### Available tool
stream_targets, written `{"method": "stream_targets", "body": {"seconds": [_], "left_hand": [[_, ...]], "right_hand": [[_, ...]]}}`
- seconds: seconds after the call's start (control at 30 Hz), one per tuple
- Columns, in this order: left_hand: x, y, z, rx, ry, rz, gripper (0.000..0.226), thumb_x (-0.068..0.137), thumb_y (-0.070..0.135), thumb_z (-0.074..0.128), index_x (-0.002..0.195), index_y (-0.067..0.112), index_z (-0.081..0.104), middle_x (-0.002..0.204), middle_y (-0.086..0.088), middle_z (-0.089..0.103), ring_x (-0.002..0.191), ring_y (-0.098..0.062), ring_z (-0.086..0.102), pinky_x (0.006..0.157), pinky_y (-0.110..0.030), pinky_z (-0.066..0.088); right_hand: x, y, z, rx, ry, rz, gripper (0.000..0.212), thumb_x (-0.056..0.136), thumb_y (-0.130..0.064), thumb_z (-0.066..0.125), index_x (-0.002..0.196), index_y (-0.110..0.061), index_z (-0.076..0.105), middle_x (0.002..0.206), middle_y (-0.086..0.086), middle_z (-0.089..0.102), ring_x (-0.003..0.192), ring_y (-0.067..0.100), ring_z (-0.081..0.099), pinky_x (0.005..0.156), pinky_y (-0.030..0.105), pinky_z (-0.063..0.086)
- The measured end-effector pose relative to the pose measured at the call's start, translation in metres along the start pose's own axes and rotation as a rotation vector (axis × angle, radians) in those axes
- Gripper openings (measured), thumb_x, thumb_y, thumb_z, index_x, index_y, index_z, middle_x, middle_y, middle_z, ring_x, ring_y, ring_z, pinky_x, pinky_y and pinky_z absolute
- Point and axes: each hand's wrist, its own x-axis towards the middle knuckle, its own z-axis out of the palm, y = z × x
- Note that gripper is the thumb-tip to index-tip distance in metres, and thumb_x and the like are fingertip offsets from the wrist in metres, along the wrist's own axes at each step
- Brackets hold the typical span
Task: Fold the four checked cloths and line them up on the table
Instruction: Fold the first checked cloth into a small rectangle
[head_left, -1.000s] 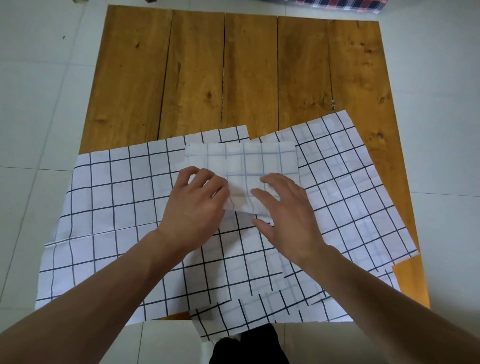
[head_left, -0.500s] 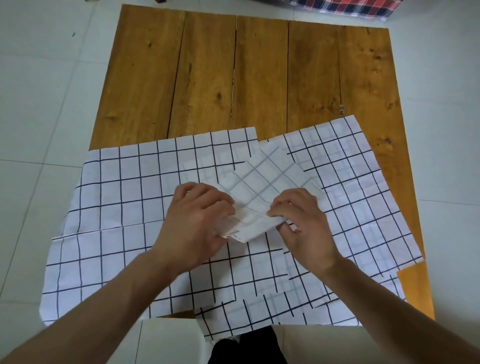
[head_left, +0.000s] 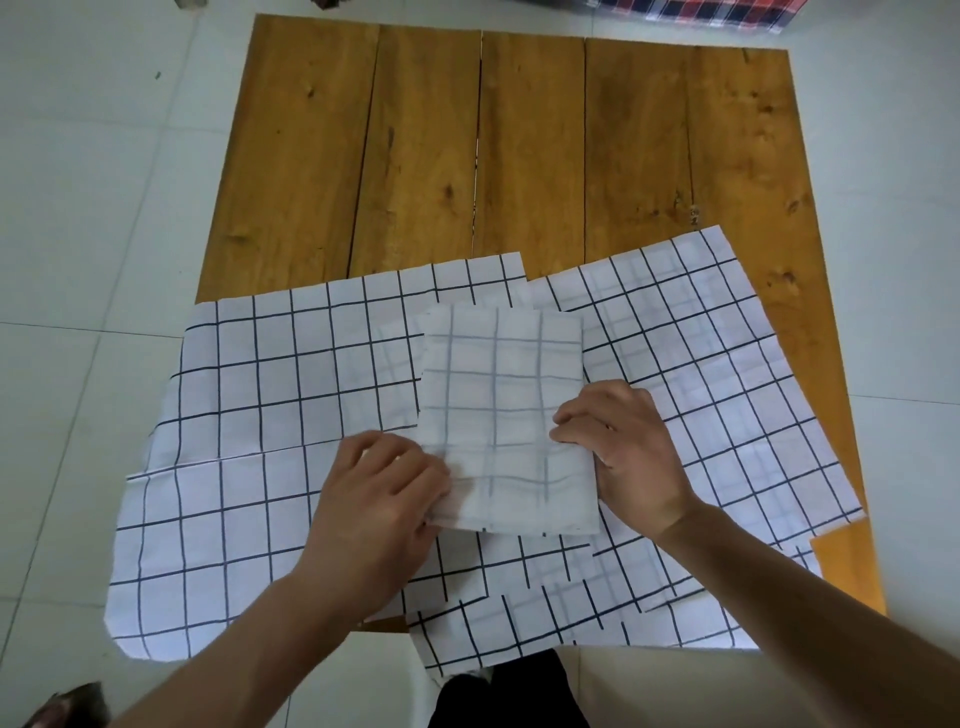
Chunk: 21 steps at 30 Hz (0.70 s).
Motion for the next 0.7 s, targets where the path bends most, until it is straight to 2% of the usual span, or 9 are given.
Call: {"method": "stream_targets", "body": {"seconds": [0.07,0.13,0.2,0.3,0.37,0.5,0.6,0.7], "left_hand": [[-0.004,0.004,0.007,-0.027,-0.013,0.016,0.020,0.066,0.011,0.080,0.083,0.015,0.071,0.090,0.005,0.070,0.084,-0.023,0.062,0.085,-0.037,0.040],[-0.004,0.003,0.014,-0.053,-0.025,0.048,0.018,0.071,0.015,0.080,0.086,0.015,0.071,0.093,0.005,0.069,0.087,-0.023,0.062,0.086,-0.037,0.041],[-0.005,-0.001,0.020,-0.071,-0.041,0.097,0.015,0.075,0.017,0.076,0.089,0.015,0.071,0.098,0.004,0.070,0.092,-0.023,0.062,0.087,-0.038,0.042],[-0.008,-0.011,0.027,-0.081,-0.068,0.157,0.018,0.074,0.018,0.075,0.092,0.016,0.070,0.107,0.005,0.069,0.098,-0.022,0.060,0.088,-0.036,0.040],[-0.009,-0.018,0.029,-0.075,-0.084,0.145,0.025,0.075,0.019,0.074,0.099,0.017,0.071,0.115,0.003,0.068,0.104,-0.023,0.058,0.089,-0.035,0.039],[-0.002,-0.032,0.025,-0.021,-0.189,0.043,0.055,0.064,0.016,0.076,0.119,0.020,0.067,0.134,-0.002,0.059,0.118,-0.028,0.052,0.095,-0.040,0.038],[0.005,-0.039,0.023,0.002,-0.236,0.004,0.059,0.065,0.023,0.079,0.122,0.023,0.065,0.138,-0.001,0.056,0.123,-0.029,0.050,0.097,-0.041,0.038],[0.008,-0.043,0.029,0.020,-0.218,0.037,0.053,0.071,0.019,0.074,0.123,0.021,0.066,0.138,0.003,0.058,0.124,-0.027,0.050,0.097,-0.041,0.038]], "right_hand": [[-0.006,0.004,0.002,-0.005,-0.027,0.026,0.038,0.064,0.021,0.069,0.087,-0.008,0.075,0.095,0.001,0.070,0.097,0.023,0.059,0.082,0.034,0.044],[-0.011,0.008,0.001,-0.002,-0.030,0.049,0.031,0.069,0.016,0.070,0.090,-0.007,0.075,0.095,0.002,0.070,0.092,0.024,0.062,0.080,0.036,0.045],[-0.014,0.012,-0.001,-0.005,-0.020,0.053,0.021,0.079,0.007,0.061,0.089,-0.006,0.075,0.093,0.003,0.071,0.087,0.025,0.064,0.075,0.040,0.048],[-0.019,0.015,-0.002,-0.016,-0.014,0.055,0.020,0.083,0.002,0.057,0.087,-0.004,0.074,0.092,0.004,0.072,0.088,0.026,0.065,0.077,0.042,0.051],[-0.022,0.014,-0.002,-0.020,-0.023,0.070,0.019,0.078,0.007,0.065,0.089,-0.005,0.075,0.095,0.004,0.072,0.092,0.025,0.065,0.081,0.040,0.051],[-0.025,0.014,-0.002,0.006,-0.023,0.114,0.024,0.075,0.012,0.071,0.092,-0.005,0.075,0.099,0.005,0.073,0.096,0.024,0.066,0.086,0.036,0.053],[-0.027,0.013,-0.002,0.027,0.000,0.135,0.018,0.083,0.005,0.063,0.093,-0.004,0.075,0.100,0.005,0.072,0.097,0.023,0.066,0.087,0.035,0.054],[-0.027,0.009,0.000,0.047,0.032,0.154,0.022,0.090,-0.004,0.054,0.093,-0.002,0.075,0.099,0.006,0.072,0.096,0.025,0.066,0.086,0.034,0.054]]}}
